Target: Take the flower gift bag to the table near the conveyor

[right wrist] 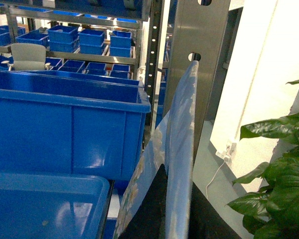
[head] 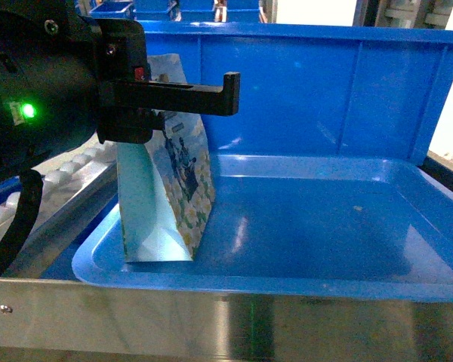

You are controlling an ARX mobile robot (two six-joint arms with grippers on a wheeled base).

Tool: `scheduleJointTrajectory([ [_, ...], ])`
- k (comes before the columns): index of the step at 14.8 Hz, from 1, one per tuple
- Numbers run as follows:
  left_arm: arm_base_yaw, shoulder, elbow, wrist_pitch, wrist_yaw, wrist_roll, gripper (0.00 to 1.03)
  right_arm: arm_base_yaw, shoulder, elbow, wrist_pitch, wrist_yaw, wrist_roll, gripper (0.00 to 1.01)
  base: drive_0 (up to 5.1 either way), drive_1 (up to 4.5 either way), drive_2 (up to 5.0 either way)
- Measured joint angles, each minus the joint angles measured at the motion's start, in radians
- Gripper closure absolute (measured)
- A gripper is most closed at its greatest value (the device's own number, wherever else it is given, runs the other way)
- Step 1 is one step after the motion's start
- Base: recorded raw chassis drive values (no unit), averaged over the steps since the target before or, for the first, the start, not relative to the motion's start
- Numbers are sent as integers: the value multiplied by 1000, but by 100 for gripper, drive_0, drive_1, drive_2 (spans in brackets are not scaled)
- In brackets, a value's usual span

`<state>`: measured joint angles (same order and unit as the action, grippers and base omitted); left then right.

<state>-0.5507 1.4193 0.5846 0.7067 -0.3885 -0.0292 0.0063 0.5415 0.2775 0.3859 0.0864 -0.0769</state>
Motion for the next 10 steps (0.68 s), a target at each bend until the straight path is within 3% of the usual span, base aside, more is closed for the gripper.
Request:
scheduleJointTrajectory([
  [3, 0, -10, -7, 24, -11, 11, 101, 0, 0, 0, 0, 0, 0, 98, 0, 0, 0],
  [10, 46, -189, -8, 121, -45, 145, 101, 0, 0, 0, 0, 0, 0, 98, 0, 0, 0],
])
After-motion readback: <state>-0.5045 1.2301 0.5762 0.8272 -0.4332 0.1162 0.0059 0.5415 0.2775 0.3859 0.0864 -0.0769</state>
